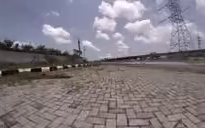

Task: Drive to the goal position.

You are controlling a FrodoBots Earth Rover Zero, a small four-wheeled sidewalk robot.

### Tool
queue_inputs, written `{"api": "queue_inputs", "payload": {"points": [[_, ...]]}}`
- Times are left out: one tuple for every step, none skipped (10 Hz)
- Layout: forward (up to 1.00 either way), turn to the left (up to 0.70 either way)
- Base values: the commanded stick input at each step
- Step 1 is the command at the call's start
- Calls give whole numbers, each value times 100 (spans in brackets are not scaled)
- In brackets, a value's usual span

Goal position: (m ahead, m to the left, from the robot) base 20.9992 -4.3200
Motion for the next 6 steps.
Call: {"api": "queue_inputs", "payload": {"points": [[100, 0], [100, -13], [100, -22], [100, -29], [100, -35], [100, -40]]}}
